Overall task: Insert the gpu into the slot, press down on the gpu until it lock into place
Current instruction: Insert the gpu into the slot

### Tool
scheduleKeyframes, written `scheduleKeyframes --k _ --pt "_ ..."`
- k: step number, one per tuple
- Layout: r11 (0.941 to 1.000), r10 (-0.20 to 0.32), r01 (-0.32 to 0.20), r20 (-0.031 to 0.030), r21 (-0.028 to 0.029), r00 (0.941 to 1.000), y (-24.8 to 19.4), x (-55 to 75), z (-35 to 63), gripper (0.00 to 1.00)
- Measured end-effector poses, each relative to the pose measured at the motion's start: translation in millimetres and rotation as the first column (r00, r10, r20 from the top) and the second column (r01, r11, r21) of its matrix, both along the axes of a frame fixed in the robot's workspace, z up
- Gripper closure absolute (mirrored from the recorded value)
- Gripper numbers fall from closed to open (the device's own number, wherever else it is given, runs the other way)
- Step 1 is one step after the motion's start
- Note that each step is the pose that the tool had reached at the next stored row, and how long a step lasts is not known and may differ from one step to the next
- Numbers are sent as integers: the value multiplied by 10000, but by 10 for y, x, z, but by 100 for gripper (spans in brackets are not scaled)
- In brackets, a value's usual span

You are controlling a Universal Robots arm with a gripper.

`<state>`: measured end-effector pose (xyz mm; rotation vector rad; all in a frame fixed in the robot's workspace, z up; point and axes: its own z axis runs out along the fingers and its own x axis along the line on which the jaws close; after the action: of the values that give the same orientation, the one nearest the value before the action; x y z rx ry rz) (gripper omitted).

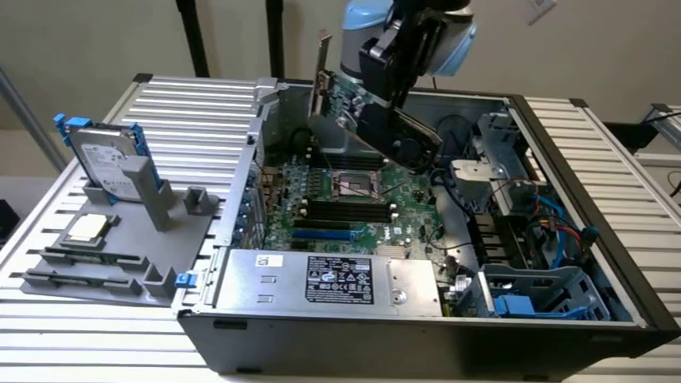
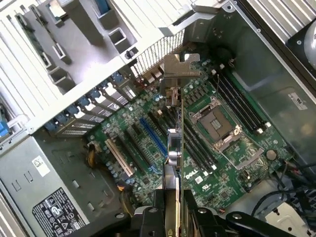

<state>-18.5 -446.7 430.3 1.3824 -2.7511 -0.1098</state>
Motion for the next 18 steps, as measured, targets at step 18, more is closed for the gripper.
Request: scheduleKeyframes --k 18 --pt "9658 2488 -2511 407 649 9677 0 0 -38 74"
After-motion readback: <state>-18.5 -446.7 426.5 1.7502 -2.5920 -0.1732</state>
